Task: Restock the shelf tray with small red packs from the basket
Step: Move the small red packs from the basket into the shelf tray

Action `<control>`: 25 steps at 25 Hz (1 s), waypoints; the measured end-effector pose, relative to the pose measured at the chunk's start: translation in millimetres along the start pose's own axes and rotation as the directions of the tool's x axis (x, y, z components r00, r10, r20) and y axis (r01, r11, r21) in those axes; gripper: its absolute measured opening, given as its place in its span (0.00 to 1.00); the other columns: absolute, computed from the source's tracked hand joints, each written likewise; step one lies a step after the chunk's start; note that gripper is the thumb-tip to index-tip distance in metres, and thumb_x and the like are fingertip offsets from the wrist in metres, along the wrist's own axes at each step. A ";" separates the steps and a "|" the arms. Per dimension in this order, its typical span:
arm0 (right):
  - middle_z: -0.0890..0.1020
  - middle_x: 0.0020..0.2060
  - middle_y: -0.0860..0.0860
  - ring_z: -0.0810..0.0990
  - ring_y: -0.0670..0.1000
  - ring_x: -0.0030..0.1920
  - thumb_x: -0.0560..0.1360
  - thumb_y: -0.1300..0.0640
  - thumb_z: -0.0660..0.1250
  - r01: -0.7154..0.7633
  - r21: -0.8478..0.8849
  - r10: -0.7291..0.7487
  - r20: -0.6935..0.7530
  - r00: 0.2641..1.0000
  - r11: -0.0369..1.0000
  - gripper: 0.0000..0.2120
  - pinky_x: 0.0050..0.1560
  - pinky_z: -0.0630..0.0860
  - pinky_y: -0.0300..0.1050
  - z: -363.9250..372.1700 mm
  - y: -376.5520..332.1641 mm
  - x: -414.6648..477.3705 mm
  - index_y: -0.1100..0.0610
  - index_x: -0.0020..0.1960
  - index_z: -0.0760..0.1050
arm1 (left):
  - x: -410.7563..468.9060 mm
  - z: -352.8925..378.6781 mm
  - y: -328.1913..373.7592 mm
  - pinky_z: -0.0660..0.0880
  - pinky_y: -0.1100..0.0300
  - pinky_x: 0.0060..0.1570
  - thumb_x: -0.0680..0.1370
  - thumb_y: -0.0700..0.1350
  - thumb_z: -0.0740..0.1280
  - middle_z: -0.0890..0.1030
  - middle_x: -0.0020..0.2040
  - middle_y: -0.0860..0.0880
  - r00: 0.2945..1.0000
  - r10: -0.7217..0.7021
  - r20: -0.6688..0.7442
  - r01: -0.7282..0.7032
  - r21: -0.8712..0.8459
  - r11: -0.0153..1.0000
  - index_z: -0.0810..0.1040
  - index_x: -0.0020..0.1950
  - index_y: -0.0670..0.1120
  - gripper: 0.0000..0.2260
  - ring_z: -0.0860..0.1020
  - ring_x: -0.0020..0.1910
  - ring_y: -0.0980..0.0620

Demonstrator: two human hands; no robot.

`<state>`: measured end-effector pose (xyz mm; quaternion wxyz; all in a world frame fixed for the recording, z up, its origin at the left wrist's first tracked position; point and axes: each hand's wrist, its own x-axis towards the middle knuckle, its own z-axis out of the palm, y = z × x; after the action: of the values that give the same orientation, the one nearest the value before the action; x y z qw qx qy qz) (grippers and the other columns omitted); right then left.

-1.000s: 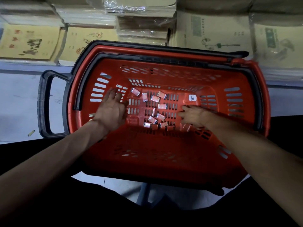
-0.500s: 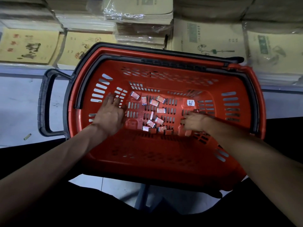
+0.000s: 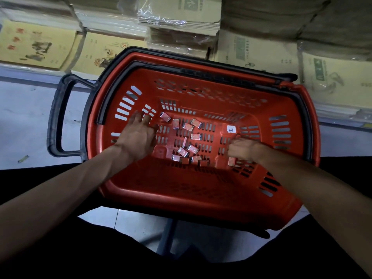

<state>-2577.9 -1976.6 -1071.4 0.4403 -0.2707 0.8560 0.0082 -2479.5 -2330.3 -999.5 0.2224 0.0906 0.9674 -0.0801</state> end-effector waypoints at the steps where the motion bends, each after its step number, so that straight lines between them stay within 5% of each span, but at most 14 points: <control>1: 0.80 0.64 0.57 0.77 0.59 0.66 0.78 0.50 0.67 -0.007 0.035 0.007 0.000 1.000 0.999 0.20 0.66 0.73 0.49 0.2 3.2 1.6 0.58 0.66 0.78 | 0.9 -1.5 0.0 0.59 0.42 0.77 0.79 0.56 0.64 0.73 0.69 0.37 1.000 -0.001 -0.001 0.001 -0.004 1.000 0.77 0.68 0.47 0.21 0.67 0.72 0.34; 5: 0.84 0.57 0.55 0.82 0.56 0.58 0.78 0.58 0.65 -0.080 0.093 0.080 -0.002 0.997 0.992 0.12 0.57 0.77 0.48 -13.0 -7.9 -5.1 0.55 0.60 0.81 | 0.0 -5.1 2.2 0.63 0.44 0.74 0.79 0.54 0.66 0.73 0.69 0.38 0.999 -0.031 0.003 0.032 -0.105 0.994 0.79 0.67 0.46 0.20 0.69 0.70 0.36; 7: 0.84 0.55 0.52 0.83 0.55 0.56 0.77 0.61 0.70 -0.052 0.050 0.059 -0.136 0.989 0.997 0.14 0.55 0.77 0.45 -17.1 -11.5 -3.7 0.52 0.62 0.81 | -2.4 -9.6 2.1 0.68 0.46 0.70 0.78 0.52 0.68 0.73 0.69 0.40 0.997 -0.079 0.019 0.082 -0.300 0.950 0.79 0.68 0.46 0.20 0.71 0.68 0.37; 13: 0.84 0.60 0.53 0.82 0.52 0.62 0.72 0.58 0.78 0.155 0.424 0.074 -0.475 0.877 0.892 0.21 0.60 0.72 0.38 -43.0 -56.2 -2.3 0.60 0.64 0.82 | 0.8 -22.9 3.7 0.76 0.54 0.62 0.79 0.48 0.68 0.79 0.63 0.44 0.981 -0.186 -0.059 0.093 -0.695 0.713 0.79 0.69 0.52 0.18 0.80 0.61 0.41; 14: 0.84 0.59 0.52 0.82 0.52 0.61 0.72 0.58 0.78 0.213 0.473 0.062 -0.500 0.864 0.855 0.19 0.62 0.74 0.42 -49.4 -69.5 -2.6 0.60 0.63 0.82 | 1.5 -25.3 6.9 0.78 0.55 0.56 0.80 0.50 0.68 0.82 0.59 0.46 0.970 -0.244 -0.021 0.127 -0.808 0.575 0.81 0.66 0.52 0.14 0.82 0.58 0.42; 16: 0.86 0.56 0.51 0.84 0.53 0.57 0.73 0.59 0.78 0.318 0.554 0.028 -0.527 0.849 0.769 0.15 0.62 0.78 0.52 -65.8 -100.5 -7.5 0.58 0.59 0.84 | 2.3 -37.1 15.3 0.80 0.54 0.51 0.83 0.56 0.65 0.84 0.53 0.48 0.932 -0.261 0.250 0.261 -0.965 0.010 0.82 0.60 0.51 0.12 0.83 0.54 0.44; 18: 0.86 0.57 0.50 0.83 0.50 0.58 0.74 0.59 0.77 0.399 0.560 -0.030 -0.555 0.832 0.726 0.16 0.59 0.77 0.48 -83.4 -133.1 -14.8 0.56 0.60 0.83 | 4.2 -45.4 20.3 0.82 0.44 0.53 0.82 0.63 0.61 0.84 0.54 0.44 0.884 -0.021 0.466 0.392 -0.767 -0.508 0.82 0.57 0.48 0.21 0.83 0.55 0.40; 20: 0.85 0.54 0.45 0.82 0.42 0.53 0.74 0.60 0.76 0.459 0.495 -0.065 -0.625 0.778 0.737 0.15 0.54 0.75 0.37 -95.4 -163.3 -23.2 0.54 0.61 0.83 | 4.0 -49.6 21.7 0.78 0.33 0.59 0.80 0.65 0.61 0.82 0.53 0.39 0.877 0.186 0.442 0.435 -0.569 -0.698 0.80 0.56 0.45 0.24 0.81 0.58 0.32; 22: 0.82 0.46 0.43 0.80 0.40 0.44 0.74 0.63 0.74 0.485 0.396 -0.086 -0.699 0.710 0.780 0.13 0.45 0.72 0.30 -99.7 -186.3 -31.9 0.53 0.57 0.84 | 0.2 -55.3 22.5 0.73 0.31 0.66 0.80 0.64 0.60 0.82 0.50 0.38 0.893 0.276 0.355 0.427 -0.476 -0.769 0.80 0.53 0.43 0.25 0.82 0.56 0.32; 25: 0.78 0.47 0.46 0.78 0.47 0.47 0.71 0.63 0.75 0.457 0.256 -0.160 -0.703 0.693 0.852 0.16 0.48 0.76 0.43 -96.9 -202.6 -35.9 0.50 0.55 0.79 | -1.5 -61.5 21.3 0.78 0.42 0.59 0.82 0.61 0.60 0.82 0.47 0.41 0.914 0.228 0.337 0.368 -0.448 -0.815 0.80 0.52 0.41 0.23 0.82 0.48 0.42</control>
<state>-2538.5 -2157.5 -939.4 0.1511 -0.2999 0.8768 -0.3441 -2499.2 -2297.8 -946.7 0.2853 -0.3296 0.3044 0.8469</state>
